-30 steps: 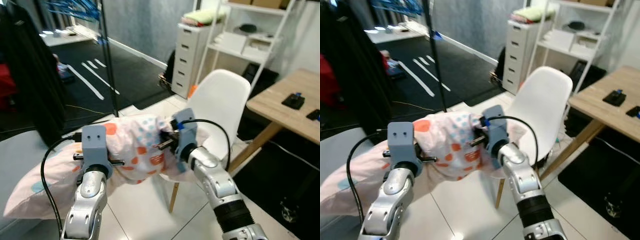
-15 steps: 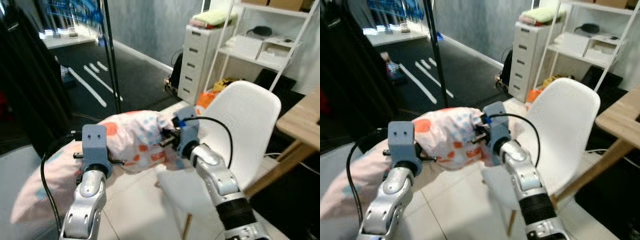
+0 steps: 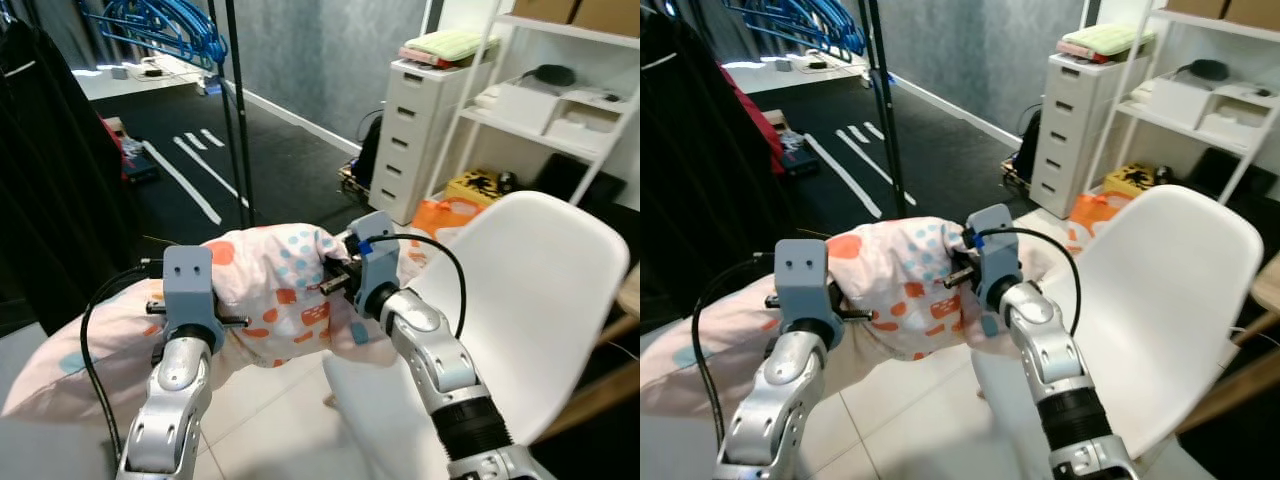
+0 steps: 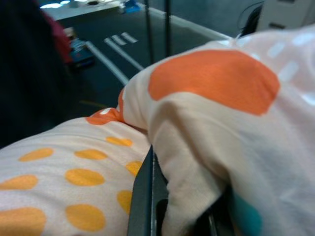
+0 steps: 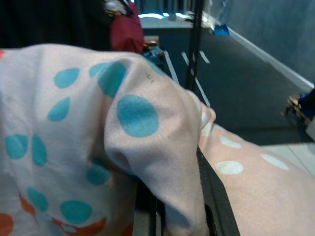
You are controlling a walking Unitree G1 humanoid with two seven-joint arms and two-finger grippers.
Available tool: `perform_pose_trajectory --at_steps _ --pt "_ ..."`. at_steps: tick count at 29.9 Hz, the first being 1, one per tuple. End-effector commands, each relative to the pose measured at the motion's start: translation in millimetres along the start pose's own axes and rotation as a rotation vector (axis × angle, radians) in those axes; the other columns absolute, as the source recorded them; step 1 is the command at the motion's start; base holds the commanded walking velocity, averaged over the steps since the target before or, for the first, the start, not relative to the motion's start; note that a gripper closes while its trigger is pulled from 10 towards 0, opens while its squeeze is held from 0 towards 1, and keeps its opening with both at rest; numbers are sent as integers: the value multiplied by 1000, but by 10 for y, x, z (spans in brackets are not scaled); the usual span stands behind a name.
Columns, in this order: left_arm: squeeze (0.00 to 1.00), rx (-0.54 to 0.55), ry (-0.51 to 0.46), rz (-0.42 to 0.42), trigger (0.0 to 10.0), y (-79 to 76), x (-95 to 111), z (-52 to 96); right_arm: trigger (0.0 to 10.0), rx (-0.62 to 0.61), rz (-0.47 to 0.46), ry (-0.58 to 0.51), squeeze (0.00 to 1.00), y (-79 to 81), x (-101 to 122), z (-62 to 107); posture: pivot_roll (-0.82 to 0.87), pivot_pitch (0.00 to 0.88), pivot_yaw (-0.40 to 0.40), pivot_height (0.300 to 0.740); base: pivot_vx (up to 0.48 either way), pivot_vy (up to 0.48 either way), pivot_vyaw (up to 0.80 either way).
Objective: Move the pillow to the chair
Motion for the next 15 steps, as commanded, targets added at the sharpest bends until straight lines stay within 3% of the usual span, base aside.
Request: perform_pose_trajectory --at_steps 1,5,15 --pt "0 -69 -49 5 10000 -134 101 1 10000 21 11 -27 0 54 84 -35 -206 0 1 740 480 0 -756" --pt "0 -76 -47 13 10000 -154 105 -13 10000 -8 14 2 0 -2 56 -40 -206 0 3 740 454 0 -756" --pt "0 -96 -43 18 10000 -178 92 -15 10000 -109 45 107 0 -187 -91 -13 -211 0 4 740 0 0 -745"
Point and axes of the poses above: a point about 5 cm out from each wrist's last joint towards the gripper, its own z axis pointing back from the gripper into the wrist, its own x axis along the axis of the wrist's last joint, y = z × x, the point moved 1 cm from there along -z, pointing out of the wrist towards the gripper, and after that the axes turned 15 degrees about z, right-handed, at the moved point
